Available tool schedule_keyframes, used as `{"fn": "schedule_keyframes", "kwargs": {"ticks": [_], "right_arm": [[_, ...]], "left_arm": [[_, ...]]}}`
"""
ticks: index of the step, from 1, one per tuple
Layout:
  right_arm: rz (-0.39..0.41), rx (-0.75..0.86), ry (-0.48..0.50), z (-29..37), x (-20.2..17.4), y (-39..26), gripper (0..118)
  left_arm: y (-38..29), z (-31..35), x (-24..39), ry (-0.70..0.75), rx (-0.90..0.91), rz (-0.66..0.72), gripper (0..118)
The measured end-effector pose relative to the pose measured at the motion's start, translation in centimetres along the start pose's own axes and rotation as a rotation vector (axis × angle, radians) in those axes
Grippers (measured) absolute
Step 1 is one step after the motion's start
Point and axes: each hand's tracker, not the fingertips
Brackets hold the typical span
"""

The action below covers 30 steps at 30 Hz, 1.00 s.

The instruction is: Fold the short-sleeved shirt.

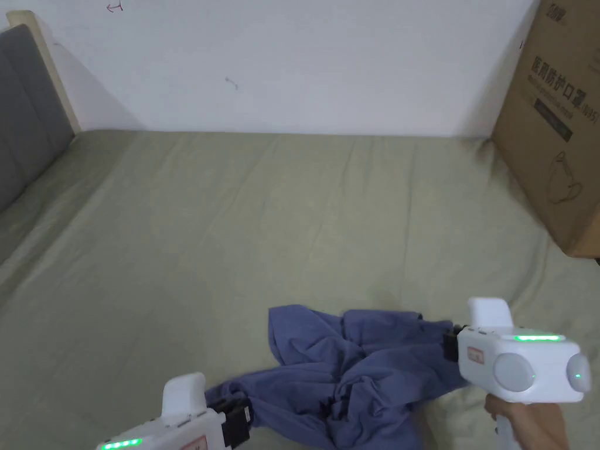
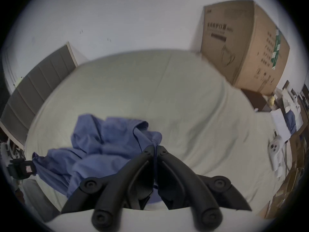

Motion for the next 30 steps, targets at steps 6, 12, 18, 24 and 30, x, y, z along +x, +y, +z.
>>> {"fn": "schedule_keyframes", "kwargs": {"ticks": [6, 12, 18, 24, 30], "right_arm": [[0.026, 0.202, -0.011, 7.3, 2.1, 6.0, 1], [0.021, 0.330, -0.006, 12.9, 2.8, 12.5, 1], [-0.018, 0.405, -0.013, 15.4, 3.5, 18.5, 1], [-0.063, 0.466, -0.041, 15.5, 3.3, 23.8, 1], [-0.074, 0.529, -0.070, 14.8, 4.0, 27.2, 1]], "left_arm": [[6.4, 2.6, 0.3, -0.015, 0.156, -0.008, 4], [16.2, 6.1, 1.1, 0.020, 0.312, -0.061, 4], [25.6, 9.6, 3.4, 0.070, 0.437, -0.125, 4], [33.6, 12.4, 5.5, 0.088, 0.524, -0.123, 4], [39.5, 13.1, 6.2, 0.157, 0.615, -0.165, 4]]}}
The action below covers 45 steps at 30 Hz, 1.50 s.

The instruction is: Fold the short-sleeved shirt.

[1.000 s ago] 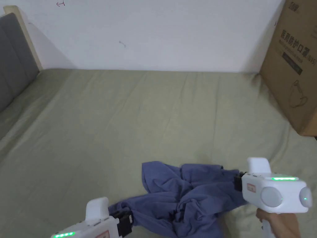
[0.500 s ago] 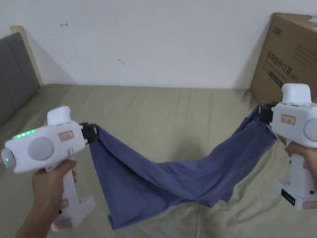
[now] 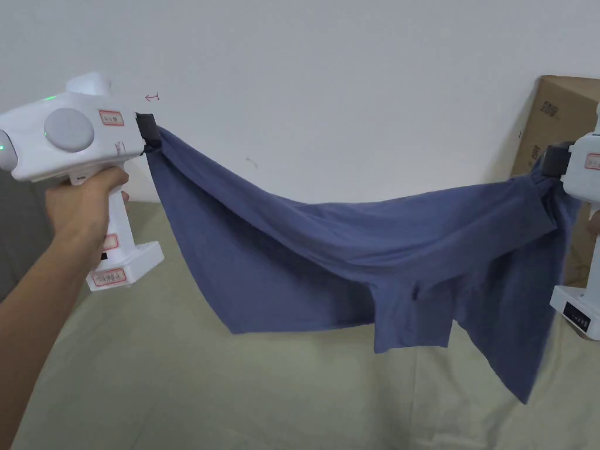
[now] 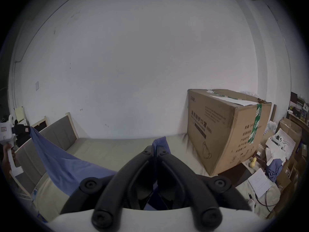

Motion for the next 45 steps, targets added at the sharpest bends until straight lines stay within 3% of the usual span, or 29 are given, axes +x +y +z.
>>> {"fn": "schedule_keyframes", "kwargs": {"ticks": [7, 16, 22, 33, 42, 45], "right_arm": [[-0.039, 0.016, 0.007, -3.5, 0.4, -2.0, 1], [-0.086, -0.101, 0.010, -5.0, -1.3, -11.9, 1], [-0.097, -0.224, 0.016, -2.4, -1.4, -19.8, 1], [-0.161, -0.381, -0.014, 8.6, 0.4, -31.3, 1], [-0.163, -0.535, -0.070, 14.9, 3.4, -38.1, 1], [-0.157, -0.642, -0.089, 15.1, 4.1, -40.5, 1]], "left_arm": [[-0.6, -4.0, -1.7, 0.082, -0.007, -0.120, 4], [-10.8, -5.3, -7.1, 0.116, -0.146, -0.099, 4], [-19.3, -1.0, -9.9, 0.139, -0.294, -0.117, 4], [-33.5, 11.5, -14.8, 0.205, -0.497, -0.079, 4], [-39.8, 17.8, -17.0, 0.285, -0.627, -0.007, 4], [-41.7, 17.8, -16.9, 0.307, -0.700, -0.046, 4]]}}
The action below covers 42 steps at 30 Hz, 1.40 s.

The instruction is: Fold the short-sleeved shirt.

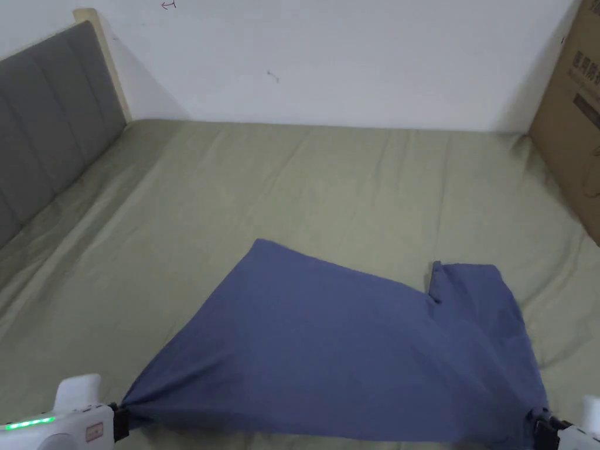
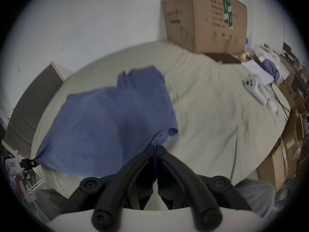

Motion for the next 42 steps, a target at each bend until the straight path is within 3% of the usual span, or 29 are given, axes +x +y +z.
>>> {"fn": "schedule_keyframes", "kwargs": {"ticks": [3, 8, 9, 10, 12, 14, 17, 23, 29, 31, 32, 34, 35, 36, 42], "right_arm": [[0.011, -0.092, -0.030, -2.6, 1.0, -1.3, 2], [-0.001, -0.107, -0.040, -3.2, 0.6, -2.0, 3], [0.000, -0.101, -0.045, -2.8, 0.2, -1.8, 16], [0.011, -0.095, -0.057, -2.4, 0.0, -1.2, 33], [0.049, -0.073, -0.051, -1.8, -0.2, 0.1, 73], [0.089, -0.001, -0.039, 0.3, -2.0, 1.7, 91], [0.144, 0.132, -0.028, 2.9, -4.1, 4.8, 92], [0.188, 0.442, -0.010, 9.5, -8.2, 9.6, 92], [0.188, 0.647, -0.045, 13.4, -10.5, 11.1, 92], [0.180, 0.693, -0.052, 14.2, -10.8, 11.1, 91], [0.178, 0.718, -0.062, 14.6, -11.1, 11.0, 86], [0.193, 0.750, -0.094, 14.6, -11.2, 10.8, 39], [0.203, 0.756, -0.110, 14.6, -11.4, 10.8, 10], [0.205, 0.767, -0.116, 14.3, -11.5, 10.5, 0], [0.214, 0.769, -0.097, 13.6, -12.5, 10.5, 0]], "left_arm": [[-0.2, -1.5, 0.5, 0.031, -0.065, -0.006, 4], [-0.1, -2.2, 0.8, 0.011, -0.142, 0.026, 6], [0.1, -2.0, 0.8, 0.009, -0.144, 0.033, 11], [0.4, -1.7, 0.9, 0.009, -0.139, 0.044, 24], [1.0, -0.8, 1.4, -0.004, -0.122, 0.067, 60], [2.4, 0.7, 2.4, -0.075, -0.051, 0.057, 67], [5.2, 3.6, 5.1, -0.115, 0.090, -0.007, 84], [10.1, 10.8, 10.7, -0.140, 0.448, -0.124, 84], [11.7, 15.5, 14.1, -0.181, 0.720, -0.114, 83], [11.5, 16.3, 14.8, -0.212, 0.785, -0.124, 74], [11.5, 16.4, 15.2, -0.232, 0.813, -0.135, 63], [11.2, 16.6, 15.9, -0.256, 0.829, -0.142, 8], [11.1, 16.6, 16.1, -0.274, 0.824, -0.148, 0], [11.3, 16.5, 16.4, -0.314, 0.820, -0.165, 0], [12.8, 14.3, 18.2, -0.308, 0.771, -0.200, 0]]}}
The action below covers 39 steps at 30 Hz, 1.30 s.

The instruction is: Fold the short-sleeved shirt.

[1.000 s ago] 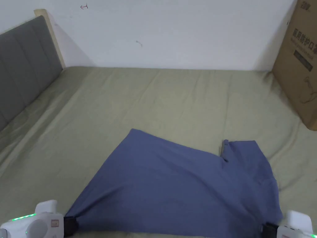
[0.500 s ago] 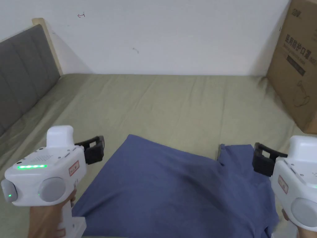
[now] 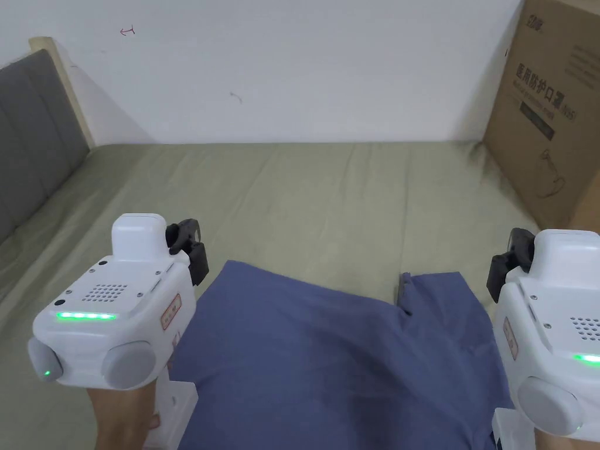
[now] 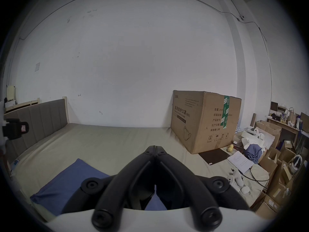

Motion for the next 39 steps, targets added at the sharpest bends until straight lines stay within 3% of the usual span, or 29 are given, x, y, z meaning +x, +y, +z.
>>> {"fn": "schedule_keyframes", "kwargs": {"ticks": [6, 12, 16, 17, 18, 19, 20, 21, 26, 28, 29, 30, 32, 34, 35, 37, 38, 39], "right_arm": [[-0.013, -0.032, 0.018, -1.8, -0.6, -1.2, 0], [0.008, -0.084, 0.028, -6.5, -0.9, -2.1, 0], [0.016, -0.132, 0.026, -9.6, -0.9, -3.3, 0], [0.017, -0.145, 0.020, -10.2, -0.9, -3.7, 0], [0.023, -0.164, 0.013, -10.9, -0.9, -4.0, 0], [0.028, -0.185, 0.004, -11.9, -0.8, -4.3, 0], [0.026, -0.194, 0.003, -12.6, -0.6, -4.7, 0], [0.022, -0.204, 0.001, -13.1, -0.5, -5.1, 0], [0.018, -0.257, -0.031, -15.5, 0.5, -7.0, 0], [0.011, -0.276, -0.042, -16.2, 0.9, -7.5, 0], [0.006, -0.284, -0.047, -16.4, 1.1, -7.8, 0], [0.000, -0.292, -0.048, -16.6, 1.3, -8.0, 0], [-0.006, -0.312, -0.050, -16.8, 1.9, -8.3, 0], [-0.008, -0.327, -0.051, -17.1, 2.3, -8.5, 0], [-0.013, -0.340, -0.051, -17.2, 2.7, -8.7, 0], [-0.050, -0.400, -0.051, -18.0, 3.6, -9.1, 2], [-0.062, -0.424, -0.062, -18.5, 4.0, -9.5, 18], [-0.076, -0.454, -0.059, -19.0, 4.5, -10.0, 47]], "left_arm": [[-0.6, -7.8, -1.1, -0.015, -0.154, 0.010, 0], [-2.1, -19.6, -3.9, -0.052, -0.420, 0.042, 0], [-4.7, -27.3, -5.9, -0.052, -0.618, 0.051, 13], [-5.5, -29.1, -6.3, -0.047, -0.656, 0.062, 19], [-6.3, -30.5, -6.3, -0.028, -0.707, 0.070, 57], [-7.3, -32.1, -6.5, -0.019, -0.754, 0.078, 88], [-8.1, -33.3, -6.8, -0.042, -0.777, 0.068, 105], [-8.7, -34.2, -7.0, -0.054, -0.779, 0.061, 107], [-12.4, -38.7, -6.8, 0.012, -0.844, -0.035, 107], [-13.8, -39.7, -6.6, 0.028, -0.879, -0.051, 100], [-14.5, -40.1, -6.5, 0.047, -0.904, -0.071, 91], [-15.1, -40.3, -6.5, 0.050, -0.917, -0.082, 70], [-15.6, -39.9, -6.5, 0.012, -0.908, -0.052, 60], [-14.7, -39.2, -6.4, -0.038, -0.876, -0.013, 12], [-14.5, -39.1, -6.2, -0.062, -0.883, 0.001, 3], [-14.2, -38.5, -5.6, -0.040, -0.872, -0.021, 2], [-13.8, -38.1, -5.7, -0.045, -0.853, -0.043, 2], [-13.2, -37.4, -5.7, -0.048, -0.821, -0.041, 2]]}}
